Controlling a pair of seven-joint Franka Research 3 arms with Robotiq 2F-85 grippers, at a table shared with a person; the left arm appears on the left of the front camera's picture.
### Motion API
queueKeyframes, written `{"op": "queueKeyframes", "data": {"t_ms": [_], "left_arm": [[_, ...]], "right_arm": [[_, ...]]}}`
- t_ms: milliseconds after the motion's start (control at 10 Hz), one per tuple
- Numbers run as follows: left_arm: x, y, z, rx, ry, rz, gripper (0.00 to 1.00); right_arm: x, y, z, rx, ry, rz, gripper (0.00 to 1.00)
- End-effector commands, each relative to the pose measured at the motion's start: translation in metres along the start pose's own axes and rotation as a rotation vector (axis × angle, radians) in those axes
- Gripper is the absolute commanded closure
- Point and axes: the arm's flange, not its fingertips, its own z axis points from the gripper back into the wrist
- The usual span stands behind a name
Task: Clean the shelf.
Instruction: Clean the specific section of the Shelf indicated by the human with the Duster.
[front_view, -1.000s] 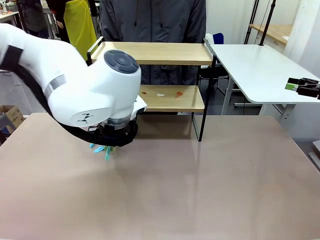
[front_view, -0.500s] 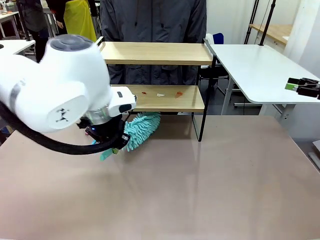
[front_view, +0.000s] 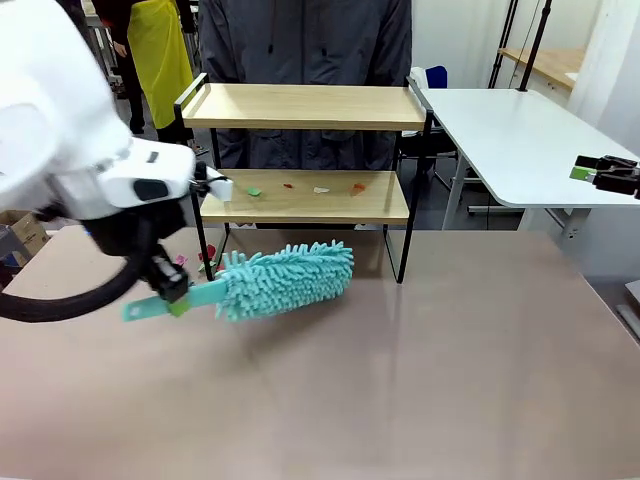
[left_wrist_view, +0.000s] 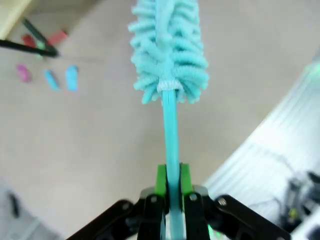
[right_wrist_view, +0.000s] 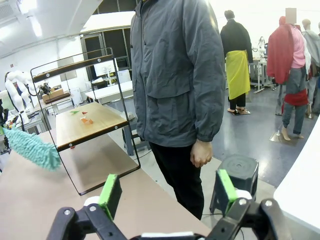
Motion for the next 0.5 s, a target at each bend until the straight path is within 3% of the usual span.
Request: {"op": "queueKeyframes", "data": {"t_ms": [0, 200, 400], "left_arm": [[-0.014, -0.001, 0.048, 0.058, 0.063, -0.102, 0.87], [-0.005, -0.017, 0.099, 0.172, 0.249, -0.278, 0.87], [0.006, -0.021, 0.133, 0.179, 0.338, -0.318, 0.87]], "right_arm": [[0.003, 0.0, -0.001, -0.002, -0.006, 0.006, 0.0], [0.003, 0.0, -0.001, -0.002, -0.006, 0.006, 0.0], [0.003, 0.0, -0.001, -0.002, -0.006, 0.006, 0.0]]}}
